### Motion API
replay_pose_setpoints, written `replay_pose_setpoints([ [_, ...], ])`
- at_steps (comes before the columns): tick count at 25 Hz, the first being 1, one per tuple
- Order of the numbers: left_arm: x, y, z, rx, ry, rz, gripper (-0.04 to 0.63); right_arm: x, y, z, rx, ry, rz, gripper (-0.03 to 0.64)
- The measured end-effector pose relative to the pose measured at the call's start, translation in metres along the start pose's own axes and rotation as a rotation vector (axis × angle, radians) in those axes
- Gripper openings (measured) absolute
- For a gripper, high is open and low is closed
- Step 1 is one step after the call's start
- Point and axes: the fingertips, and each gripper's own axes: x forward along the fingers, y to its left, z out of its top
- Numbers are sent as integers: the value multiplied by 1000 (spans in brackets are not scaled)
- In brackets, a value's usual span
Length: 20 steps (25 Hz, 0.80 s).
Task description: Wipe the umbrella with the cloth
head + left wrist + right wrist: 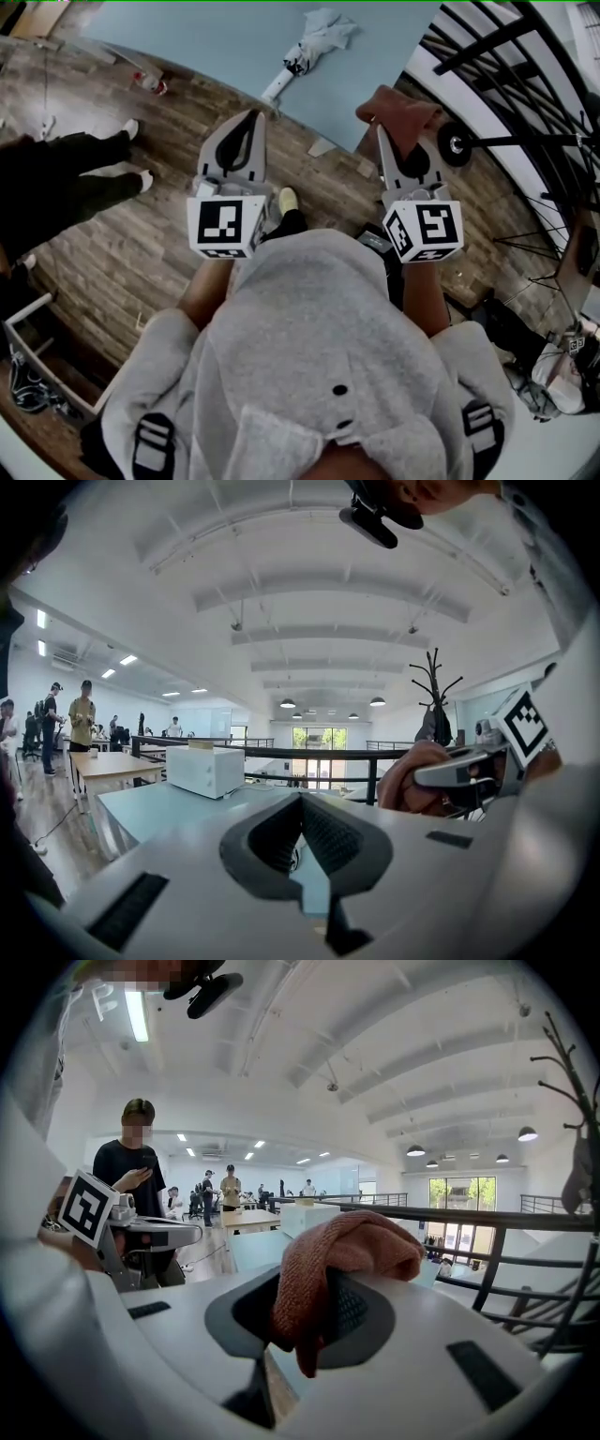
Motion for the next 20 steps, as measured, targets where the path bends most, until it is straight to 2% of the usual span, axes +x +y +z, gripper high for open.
replay_pose_setpoints([
  [5, 11, 24, -2, -9, -17, 6, 14, 24, 15, 15, -27, -25, 31, 78],
  [9, 17, 31, -12, -33, -3, -5, 12, 28, 22, 6, -87, 21, 35, 78],
  [15, 22, 39, -18, -33, 15, -11, 14, 24, 17, -1, -76, 51, 1, 78],
  [20, 27, 41, -18, -28, 15, 2, 14, 26, 8, 7, -74, 28, -10, 78],
])
